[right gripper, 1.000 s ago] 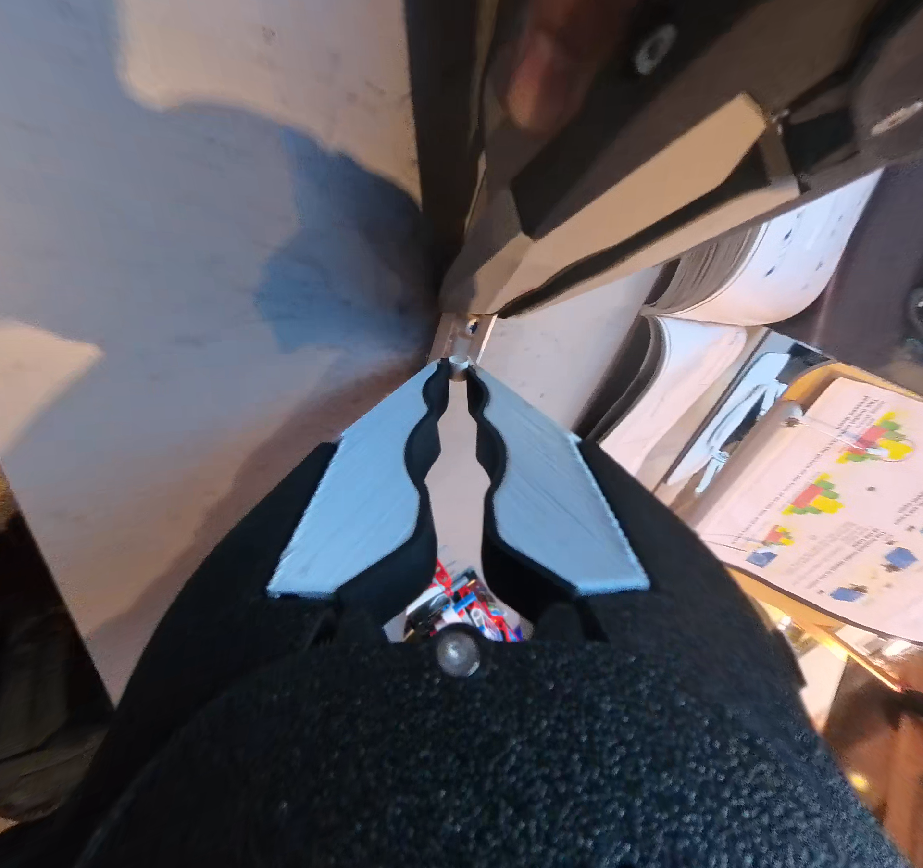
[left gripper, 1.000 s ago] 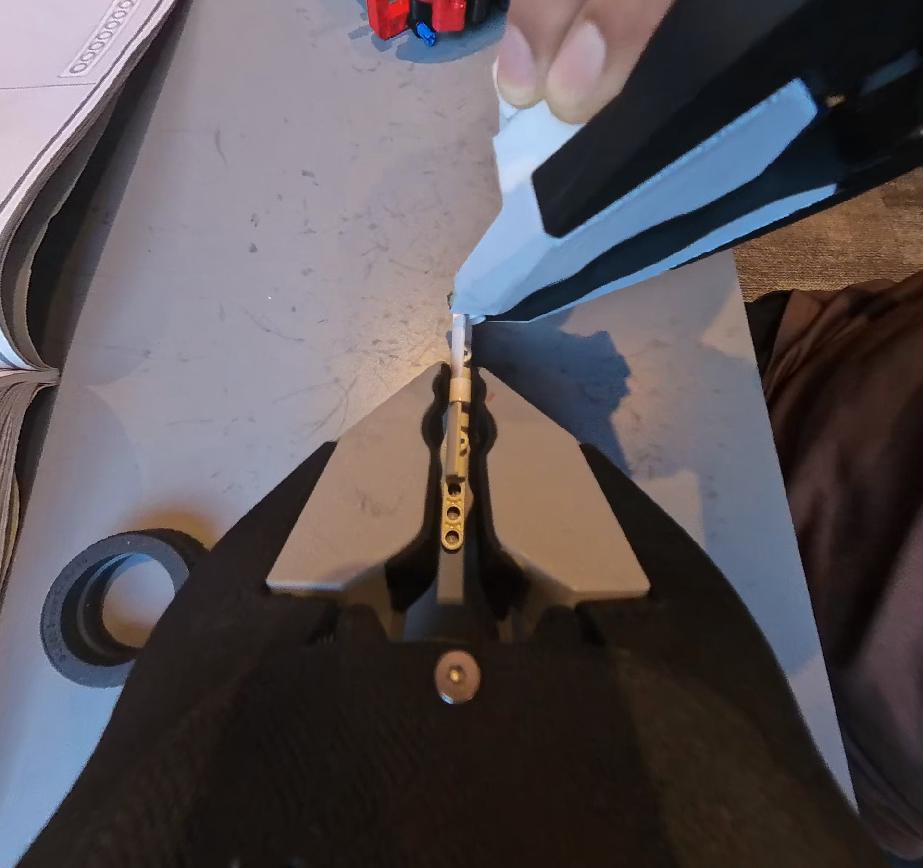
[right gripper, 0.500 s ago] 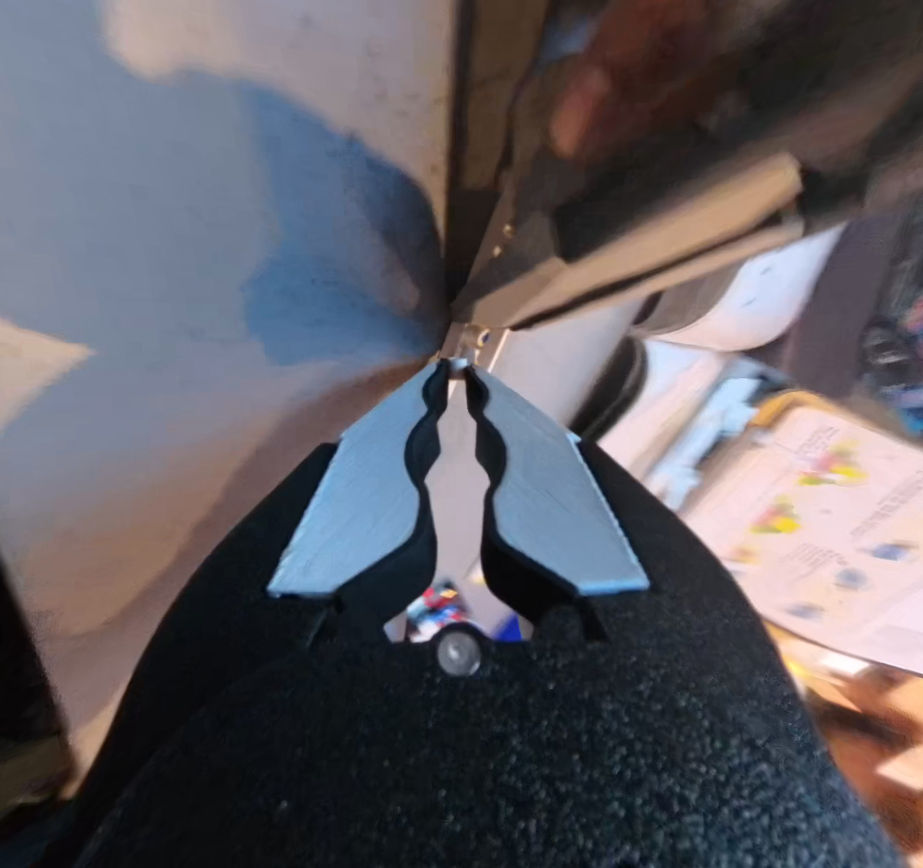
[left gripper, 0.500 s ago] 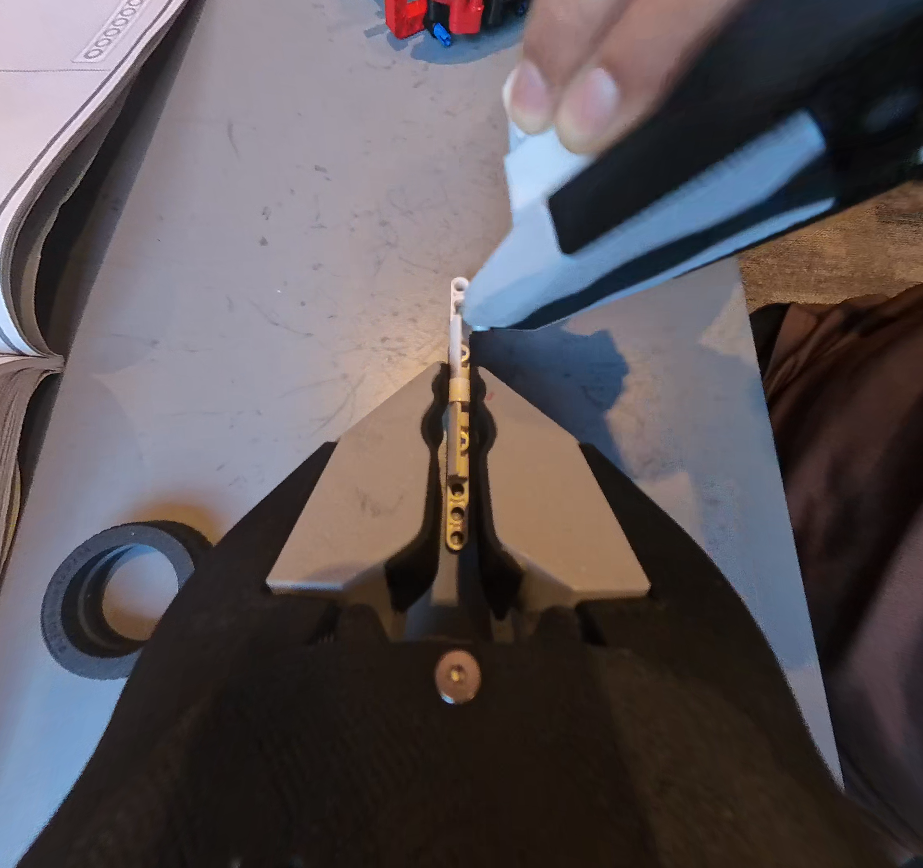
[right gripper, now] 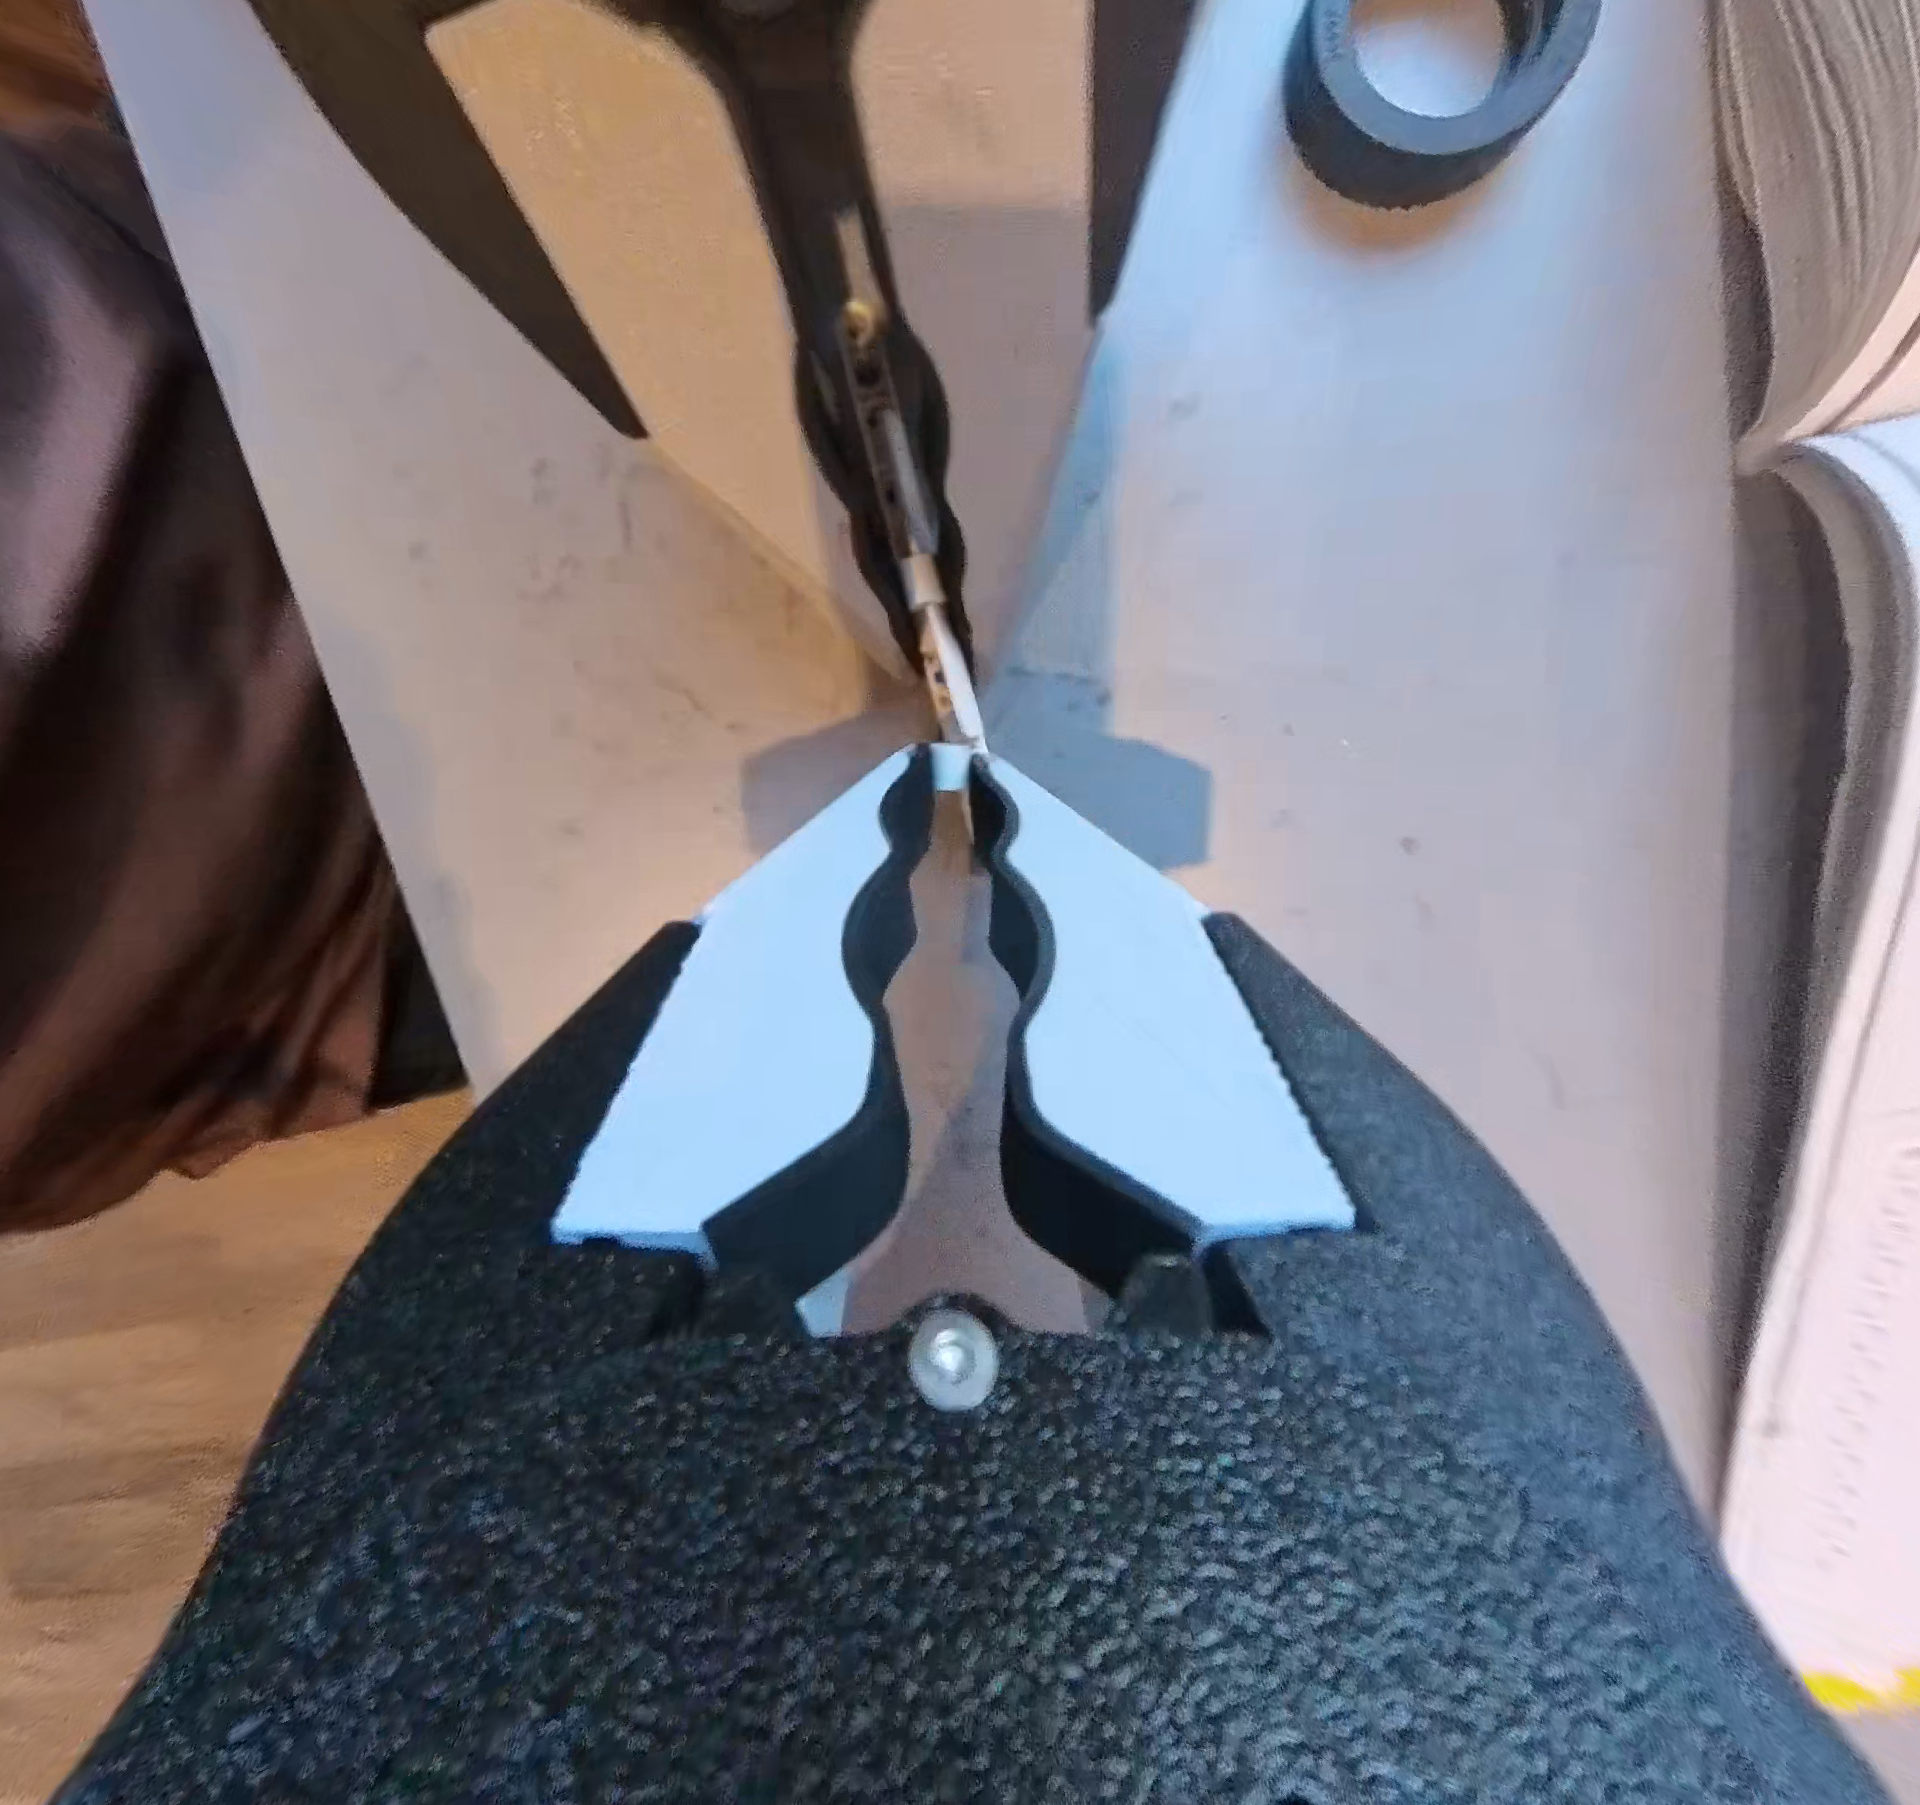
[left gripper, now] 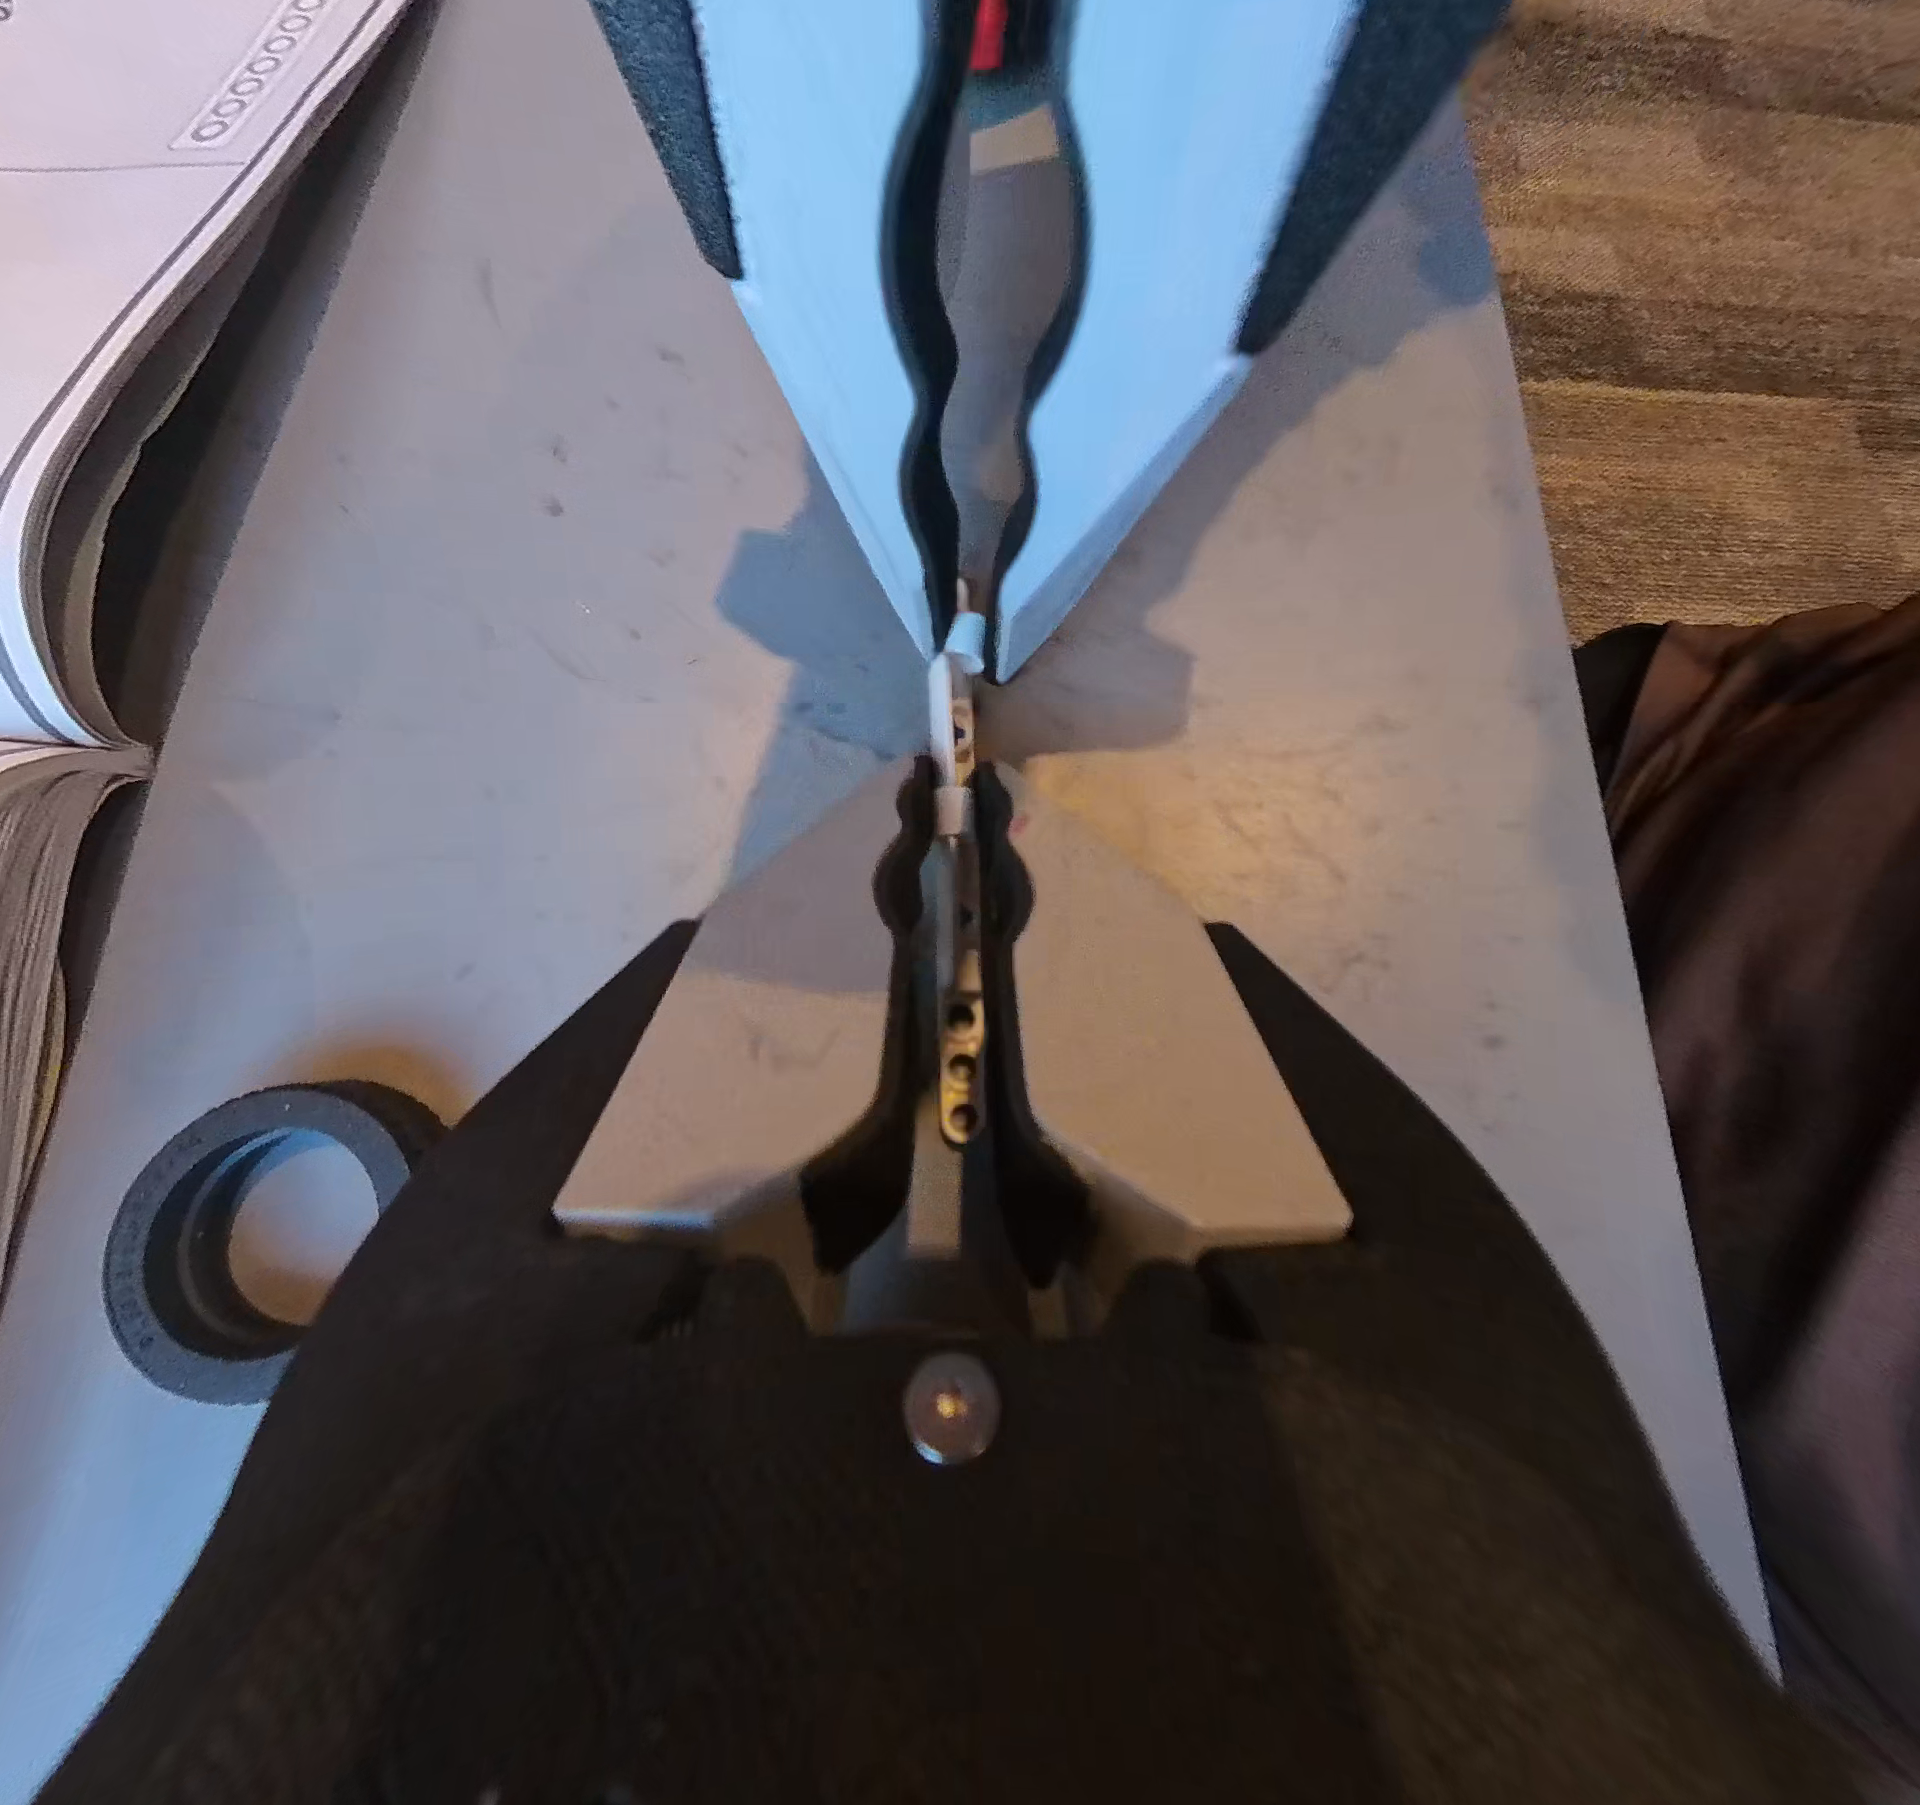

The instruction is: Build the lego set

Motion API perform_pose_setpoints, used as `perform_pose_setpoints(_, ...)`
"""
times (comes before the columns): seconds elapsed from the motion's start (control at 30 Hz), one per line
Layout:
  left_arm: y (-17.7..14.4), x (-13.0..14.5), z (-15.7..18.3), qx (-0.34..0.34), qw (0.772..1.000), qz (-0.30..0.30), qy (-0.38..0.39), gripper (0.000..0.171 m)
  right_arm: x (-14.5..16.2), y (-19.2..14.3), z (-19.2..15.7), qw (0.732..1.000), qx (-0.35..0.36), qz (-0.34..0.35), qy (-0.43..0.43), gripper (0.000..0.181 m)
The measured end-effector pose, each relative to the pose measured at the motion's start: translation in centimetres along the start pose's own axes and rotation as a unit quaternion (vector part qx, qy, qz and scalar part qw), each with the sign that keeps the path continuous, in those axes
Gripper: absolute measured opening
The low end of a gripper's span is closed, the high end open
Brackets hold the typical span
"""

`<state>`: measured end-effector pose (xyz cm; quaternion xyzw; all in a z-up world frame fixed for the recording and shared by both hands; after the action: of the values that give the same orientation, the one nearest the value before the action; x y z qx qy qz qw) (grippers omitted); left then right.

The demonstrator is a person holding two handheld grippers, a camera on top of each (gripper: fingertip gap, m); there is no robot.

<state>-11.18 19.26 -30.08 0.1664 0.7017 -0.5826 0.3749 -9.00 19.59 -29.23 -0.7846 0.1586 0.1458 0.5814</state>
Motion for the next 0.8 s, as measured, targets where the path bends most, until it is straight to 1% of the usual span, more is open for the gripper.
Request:
perform_pose_setpoints(0.07,0.01,-0.01,0.0,0.002,1.0,0.0,-0.003,0.005,-0.09,-0.06,0.07,0.998,-0.039,0.034,0.043,0.006)
perform_pose_setpoints(0.17,0.0,-0.01,0.0,0.004,1.0,0.0,-0.004,0.005,-0.15,-0.11,0.25,0.991,-0.084,0.06,0.086,0.006)
perform_pose_setpoints(0.2,0.0,-0.02,0.01,0.005,1.0,0.0,-0.005,0.005,-0.18,-0.12,0.3,0.988,-0.1,0.064,0.1,0.006)
perform_pose_setpoints(0.3,0.0,-0.02,0.01,0.007,1.0,0.0,-0.007,0.006,-0.12,-0.14,0.34,0.985,-0.121,0.058,0.109,0.006)
perform_pose_setpoints(0.4,0.02,-0.01,0.01,0.002,1.0,0.0,-0.003,0.005,-0.03,-0.2,0.45,0.975,-0.157,0.071,0.138,0.006)
perform_pose_setpoints(0.47,0.01,-0.02,0.01,0.005,1.0,0.0,-0.006,0.005,-0.08,-0.19,0.55,0.972,-0.167,0.078,0.146,0.006)
perform_pose_setpoints(0.53,0.01,-0.02,0.02,0.007,1.0,-0.001,-0.008,0.005,-0.08,-0.18,0.59,0.981,-0.142,0.065,0.115,0.006)
perform_pose_setpoints(0.6,0.01,-0.01,0.03,0.006,1.0,-0.001,-0.007,0.005,-0.06,-0.17,0.54,0.994,-0.09,0.03,0.051,0.006)
perform_pose_setpoints(0.67,0.01,-0.01,0.04,0.006,1.0,-0.001,-0.008,0.004,-0.02,-0.12,0.43,0.999,-0.039,-0.008,-0.024,0.006)
perform_pose_setpoints(0.73,0.0,-0.01,0.06,0.005,1.0,-0.001,-0.007,0.005,0.25,0.02,0.17,0.991,0.021,-0.067,-0.112,0.006)
perform_pose_setpoints(0.8,-0.01,-0.01,0.11,0.004,1.0,-0.001,-0.005,0.005,0.29,0.0,0.22,0.979,0.052,-0.11,-0.161,0.006)
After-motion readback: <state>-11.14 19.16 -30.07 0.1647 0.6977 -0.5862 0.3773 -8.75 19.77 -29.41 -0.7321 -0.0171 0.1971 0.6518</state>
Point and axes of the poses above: each gripper's, where its closed fingertips meet, y out along the fingers, x out of its underside, z = x × y across the jaws, the point moved 1 cm from there along -y, back along the fingers, and after that the axes turned 10 degrees about -x, right-handed, at the moved point
